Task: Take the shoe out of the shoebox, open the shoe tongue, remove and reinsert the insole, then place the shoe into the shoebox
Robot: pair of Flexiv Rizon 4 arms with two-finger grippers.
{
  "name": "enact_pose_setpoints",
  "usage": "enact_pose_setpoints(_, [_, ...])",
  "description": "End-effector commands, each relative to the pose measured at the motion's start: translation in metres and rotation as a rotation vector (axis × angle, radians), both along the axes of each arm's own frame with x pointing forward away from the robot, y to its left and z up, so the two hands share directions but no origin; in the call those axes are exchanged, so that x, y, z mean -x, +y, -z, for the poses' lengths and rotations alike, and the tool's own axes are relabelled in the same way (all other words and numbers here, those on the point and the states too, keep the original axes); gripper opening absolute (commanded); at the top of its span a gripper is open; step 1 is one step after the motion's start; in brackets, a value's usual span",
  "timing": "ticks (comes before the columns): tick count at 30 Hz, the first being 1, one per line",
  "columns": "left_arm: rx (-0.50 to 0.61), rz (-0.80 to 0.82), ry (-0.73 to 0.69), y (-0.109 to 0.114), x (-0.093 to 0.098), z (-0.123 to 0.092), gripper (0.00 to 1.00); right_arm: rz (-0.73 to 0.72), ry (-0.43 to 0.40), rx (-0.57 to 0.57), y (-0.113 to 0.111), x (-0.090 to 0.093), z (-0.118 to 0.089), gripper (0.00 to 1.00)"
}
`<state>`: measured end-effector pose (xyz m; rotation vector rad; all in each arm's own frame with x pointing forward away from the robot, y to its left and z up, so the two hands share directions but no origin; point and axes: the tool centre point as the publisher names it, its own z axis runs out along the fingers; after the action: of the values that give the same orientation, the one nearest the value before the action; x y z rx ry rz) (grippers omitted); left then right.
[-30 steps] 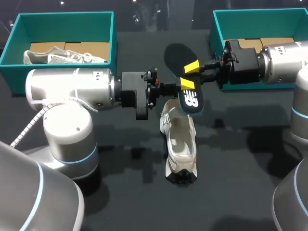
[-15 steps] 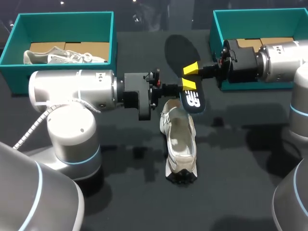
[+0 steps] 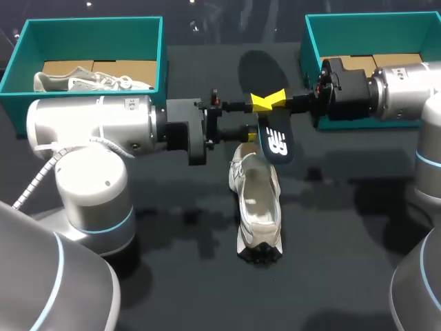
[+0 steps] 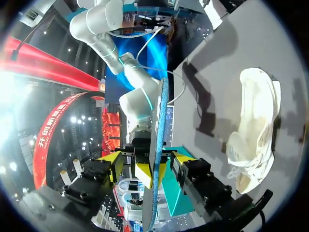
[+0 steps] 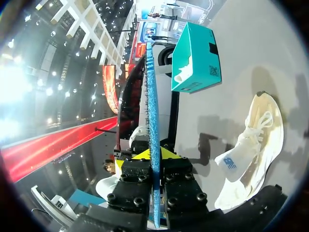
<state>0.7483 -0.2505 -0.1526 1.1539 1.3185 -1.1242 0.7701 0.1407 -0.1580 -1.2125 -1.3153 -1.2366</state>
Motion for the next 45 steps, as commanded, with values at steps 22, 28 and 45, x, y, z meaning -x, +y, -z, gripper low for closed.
enact_pose_setpoints(22, [-0.249, -0.074, -0.018, 0.087, -0.027, -0.011, 1.00, 0.012, 0.057, -0.007, 0.001, 0.016, 0.012, 0.00])
enact_pose_setpoints(28, [-0.348, -0.099, 0.035, 0.103, -0.047, -0.020, 1.00, 0.029, 0.075, -0.036, 0.003, 0.024, 0.023, 0.00])
enact_pose_setpoints(45, [-0.462, -0.114, 0.043, 0.104, -0.062, -0.033, 1.00, 0.062, 0.068, -0.026, 0.005, 0.028, 0.023, 0.00])
